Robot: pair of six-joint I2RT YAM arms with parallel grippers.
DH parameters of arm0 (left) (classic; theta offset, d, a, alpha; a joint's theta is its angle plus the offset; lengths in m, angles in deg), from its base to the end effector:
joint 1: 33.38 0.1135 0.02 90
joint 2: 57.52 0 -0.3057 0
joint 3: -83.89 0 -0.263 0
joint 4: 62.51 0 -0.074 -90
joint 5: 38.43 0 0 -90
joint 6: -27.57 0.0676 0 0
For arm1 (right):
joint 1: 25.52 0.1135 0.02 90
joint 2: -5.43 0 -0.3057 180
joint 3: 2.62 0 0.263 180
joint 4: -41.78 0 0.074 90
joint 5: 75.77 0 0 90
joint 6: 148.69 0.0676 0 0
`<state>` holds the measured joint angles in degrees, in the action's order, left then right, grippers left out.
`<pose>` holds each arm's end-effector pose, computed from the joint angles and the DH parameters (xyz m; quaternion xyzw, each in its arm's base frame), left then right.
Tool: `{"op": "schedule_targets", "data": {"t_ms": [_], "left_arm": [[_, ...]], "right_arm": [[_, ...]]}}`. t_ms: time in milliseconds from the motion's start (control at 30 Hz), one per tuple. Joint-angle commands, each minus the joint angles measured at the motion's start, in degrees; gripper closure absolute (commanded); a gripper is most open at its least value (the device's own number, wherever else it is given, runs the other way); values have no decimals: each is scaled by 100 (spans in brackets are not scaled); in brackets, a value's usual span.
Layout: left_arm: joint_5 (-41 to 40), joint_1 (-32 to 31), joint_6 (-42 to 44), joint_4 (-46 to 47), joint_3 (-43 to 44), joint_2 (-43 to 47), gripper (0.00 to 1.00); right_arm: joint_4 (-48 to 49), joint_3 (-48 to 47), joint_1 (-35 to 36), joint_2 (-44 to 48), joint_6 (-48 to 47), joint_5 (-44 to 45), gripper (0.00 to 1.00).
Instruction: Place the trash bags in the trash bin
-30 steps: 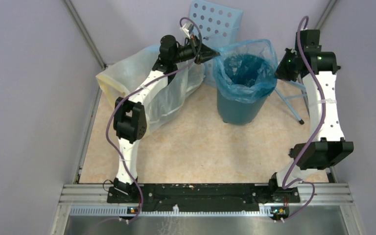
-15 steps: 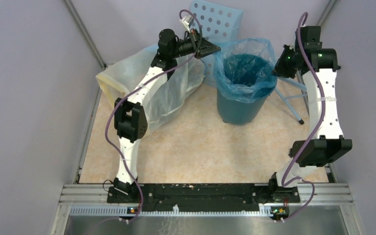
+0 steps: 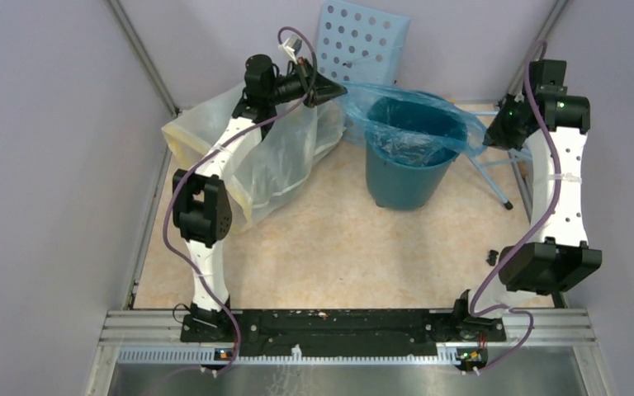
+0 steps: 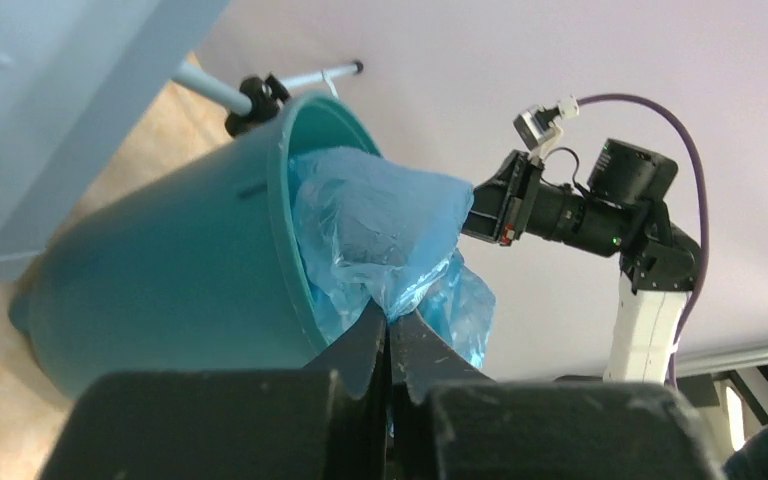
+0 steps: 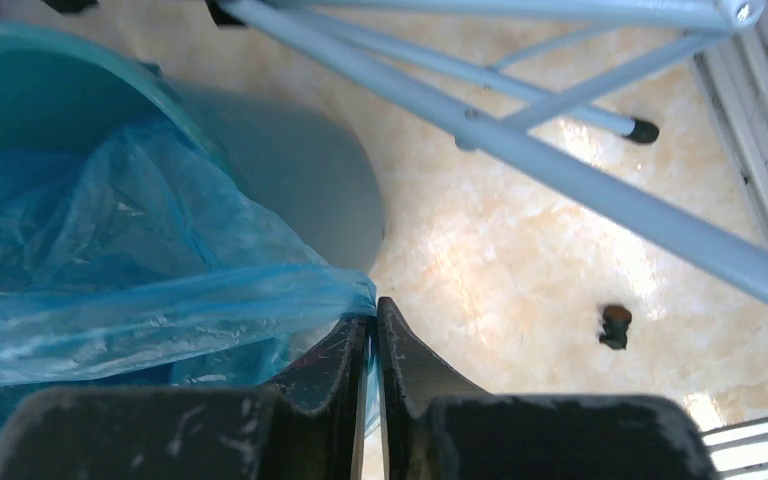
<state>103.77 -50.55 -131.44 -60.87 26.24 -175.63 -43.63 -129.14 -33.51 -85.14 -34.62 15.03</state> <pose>0.5013 -0.2108 0.4144 0.0308 0.6839 -0.6707 0.2856 0.3247 -0.0465 0.4660 0.2614 0.9009 0.0420 0.3439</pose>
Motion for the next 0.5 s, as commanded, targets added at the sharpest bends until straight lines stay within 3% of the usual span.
{"op": "schedule_targets", "data": {"t_ms": [0, 133, 267, 467], "left_arm": [[231, -177, 185, 207, -344, 575, 100], [228, -214, 126, 200, 104, 407, 100], [144, -295, 29, 186, 682, 78, 100], [-61, -316, -259, 300, 2087, -825, 100]], "right_arm": [[713, 631, 17, 722, 53, -260, 91], [874, 483, 17, 805, 5, -330, 89], [647, 226, 17, 682, 51, 141, 91], [590, -191, -99, 399, 280, 734, 100]]}}
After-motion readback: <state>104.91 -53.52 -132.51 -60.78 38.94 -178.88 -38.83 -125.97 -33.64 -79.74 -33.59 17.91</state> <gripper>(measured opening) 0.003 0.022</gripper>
